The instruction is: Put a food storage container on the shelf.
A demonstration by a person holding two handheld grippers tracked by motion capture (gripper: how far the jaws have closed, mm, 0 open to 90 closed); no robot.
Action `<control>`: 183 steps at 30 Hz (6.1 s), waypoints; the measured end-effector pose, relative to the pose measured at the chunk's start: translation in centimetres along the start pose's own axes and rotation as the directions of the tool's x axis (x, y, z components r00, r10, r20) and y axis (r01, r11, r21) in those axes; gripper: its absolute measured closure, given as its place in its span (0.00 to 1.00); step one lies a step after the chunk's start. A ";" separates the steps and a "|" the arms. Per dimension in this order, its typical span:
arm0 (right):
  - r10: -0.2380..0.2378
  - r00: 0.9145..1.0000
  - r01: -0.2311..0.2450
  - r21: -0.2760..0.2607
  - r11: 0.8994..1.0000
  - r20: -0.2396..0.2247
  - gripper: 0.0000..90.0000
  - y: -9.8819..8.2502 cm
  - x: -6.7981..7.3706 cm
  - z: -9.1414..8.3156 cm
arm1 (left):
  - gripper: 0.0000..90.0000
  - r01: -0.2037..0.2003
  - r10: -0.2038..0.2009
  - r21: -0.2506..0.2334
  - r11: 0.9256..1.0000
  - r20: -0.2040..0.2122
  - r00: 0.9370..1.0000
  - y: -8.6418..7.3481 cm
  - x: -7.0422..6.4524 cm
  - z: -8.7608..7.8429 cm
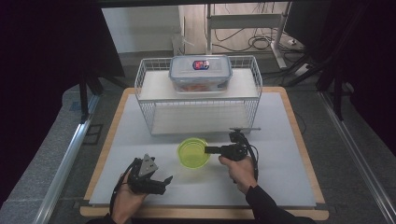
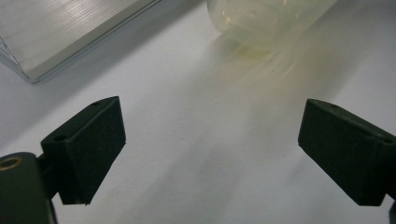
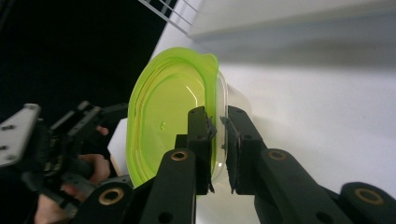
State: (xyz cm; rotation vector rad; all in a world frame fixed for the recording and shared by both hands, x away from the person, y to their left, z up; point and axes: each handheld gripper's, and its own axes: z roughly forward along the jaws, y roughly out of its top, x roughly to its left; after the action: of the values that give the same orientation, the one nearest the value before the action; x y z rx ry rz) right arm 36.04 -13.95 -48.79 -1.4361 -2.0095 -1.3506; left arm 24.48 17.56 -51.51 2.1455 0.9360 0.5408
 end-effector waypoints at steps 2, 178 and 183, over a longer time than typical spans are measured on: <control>-0.004 1.000 0.004 -0.002 1.000 -0.005 0.90 0.2 0.3 -0.3 | 0.08 0.002 -0.002 -0.002 1.000 0.003 1.000 0.0 0.0 0.0; -0.632 0.699 0.644 0.090 0.760 0.336 0.04 -5.6 0.8 -7.0 | 0.04 -0.059 0.061 -0.027 0.998 0.070 0.996 0.2 -1.5 1.2; -0.644 0.685 0.625 0.178 0.760 0.342 0.04 -7.4 -0.7 -6.0 | 0.04 -0.057 0.058 -0.020 0.998 0.075 0.995 0.1 -1.5 1.3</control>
State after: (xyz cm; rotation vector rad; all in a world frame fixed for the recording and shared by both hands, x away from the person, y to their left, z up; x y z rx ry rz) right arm 28.46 -19.65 -50.03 -1.0606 -2.9838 -1.2984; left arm 24.36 15.76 -52.41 2.1670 0.8269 0.4904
